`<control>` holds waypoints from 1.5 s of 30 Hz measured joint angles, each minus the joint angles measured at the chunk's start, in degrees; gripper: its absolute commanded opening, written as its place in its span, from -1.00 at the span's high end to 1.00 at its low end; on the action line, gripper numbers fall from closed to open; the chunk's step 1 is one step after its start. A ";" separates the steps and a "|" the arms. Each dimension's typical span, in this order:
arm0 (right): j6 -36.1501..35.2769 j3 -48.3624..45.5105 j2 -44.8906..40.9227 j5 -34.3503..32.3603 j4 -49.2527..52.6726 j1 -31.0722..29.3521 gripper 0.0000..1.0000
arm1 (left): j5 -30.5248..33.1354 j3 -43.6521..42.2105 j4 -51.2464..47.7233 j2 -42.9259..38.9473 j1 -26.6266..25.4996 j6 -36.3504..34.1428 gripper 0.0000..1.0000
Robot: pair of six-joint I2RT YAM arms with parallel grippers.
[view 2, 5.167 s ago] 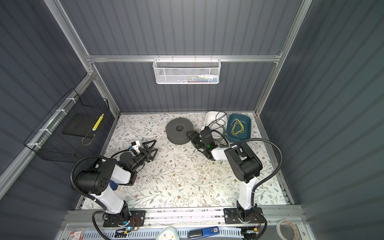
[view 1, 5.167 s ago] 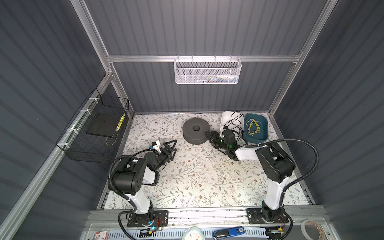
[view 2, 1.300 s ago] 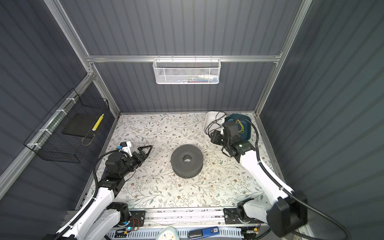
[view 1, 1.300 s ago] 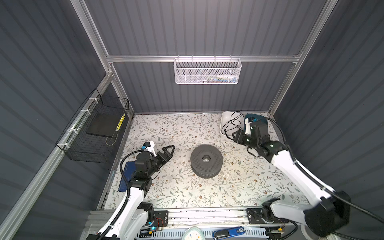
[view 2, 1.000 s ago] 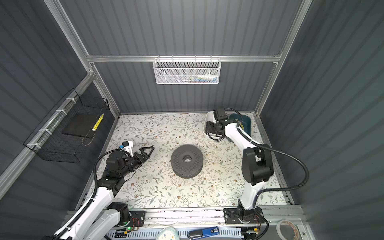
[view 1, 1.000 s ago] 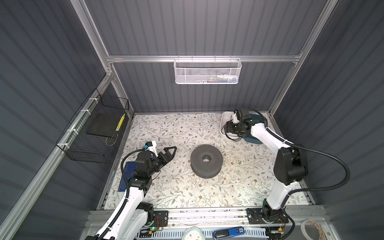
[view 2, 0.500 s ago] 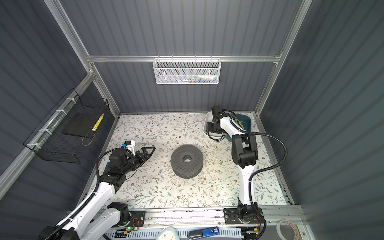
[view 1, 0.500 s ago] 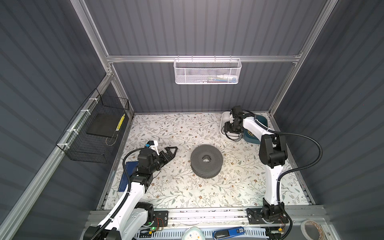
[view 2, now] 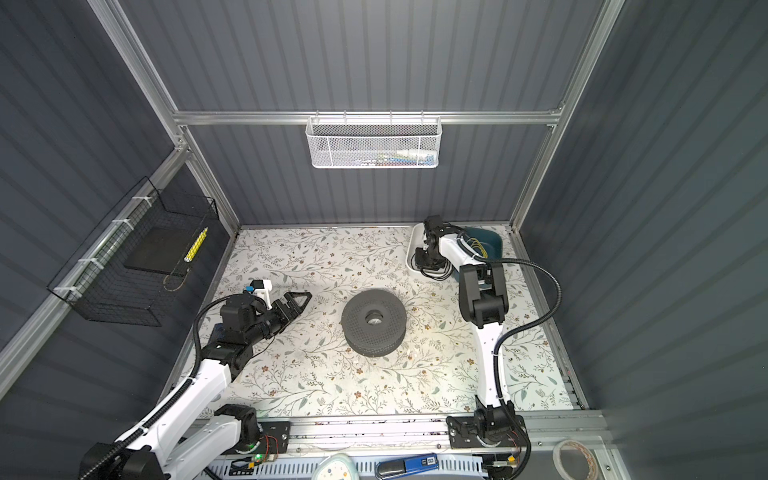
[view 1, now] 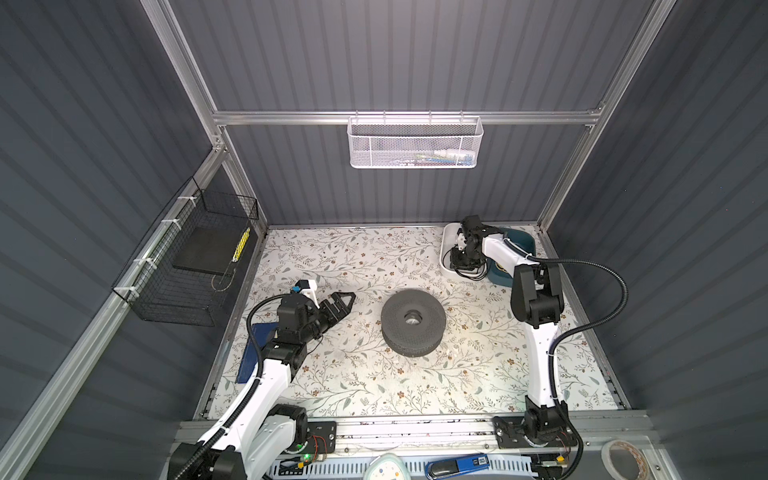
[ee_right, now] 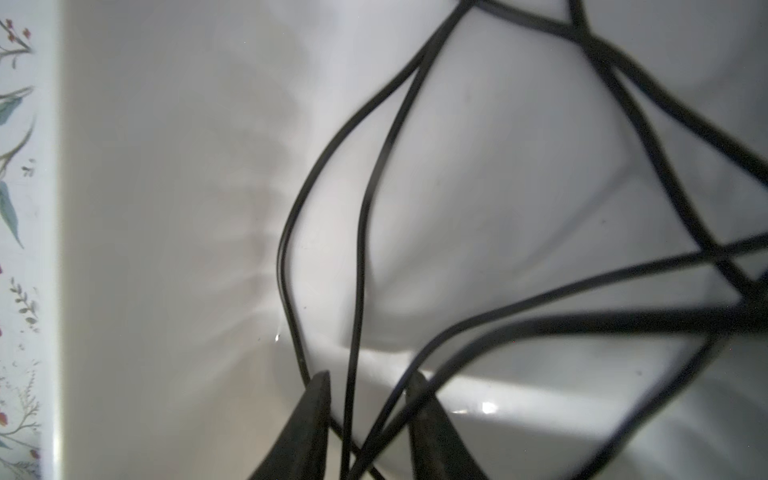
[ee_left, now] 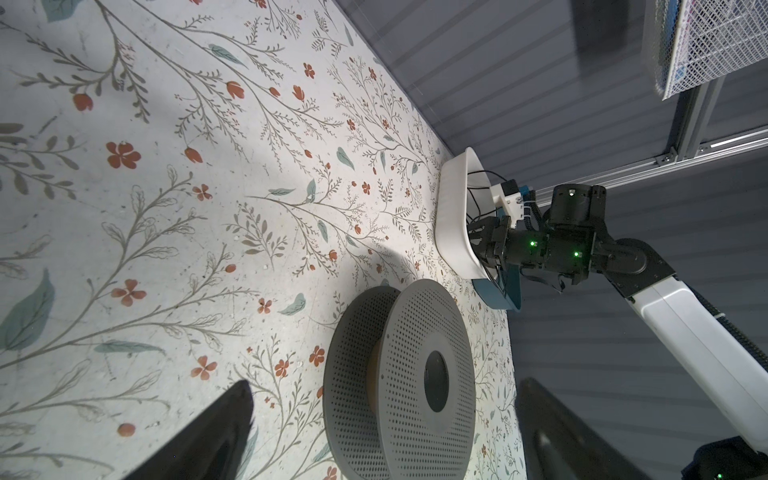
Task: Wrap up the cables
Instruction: 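Grasp the black cable with the right gripper and lift it high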
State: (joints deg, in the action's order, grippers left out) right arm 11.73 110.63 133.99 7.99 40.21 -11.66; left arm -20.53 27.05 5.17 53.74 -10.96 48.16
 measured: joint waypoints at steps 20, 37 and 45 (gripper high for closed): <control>1.27 -4.46 -21.68 -4.85 -5.14 0.09 1.00 | 0.39 3.34 -0.74 -0.33 0.00 -0.26 -0.99; 0.50 3.43 -37.57 -12.55 -5.03 -10.14 1.00 | 0.42 4.22 -1.79 -2.12 0.00 -1.33 -0.99; -5.70 20.46 -37.83 -20.09 -2.71 -19.17 1.00 | 0.37 5.88 -2.64 -2.38 0.00 -2.80 -0.99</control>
State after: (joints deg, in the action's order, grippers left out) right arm 6.02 131.09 96.16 -12.10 37.50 -30.83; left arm -20.16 32.93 2.52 51.35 -10.96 45.36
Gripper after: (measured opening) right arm 0.050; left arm 0.994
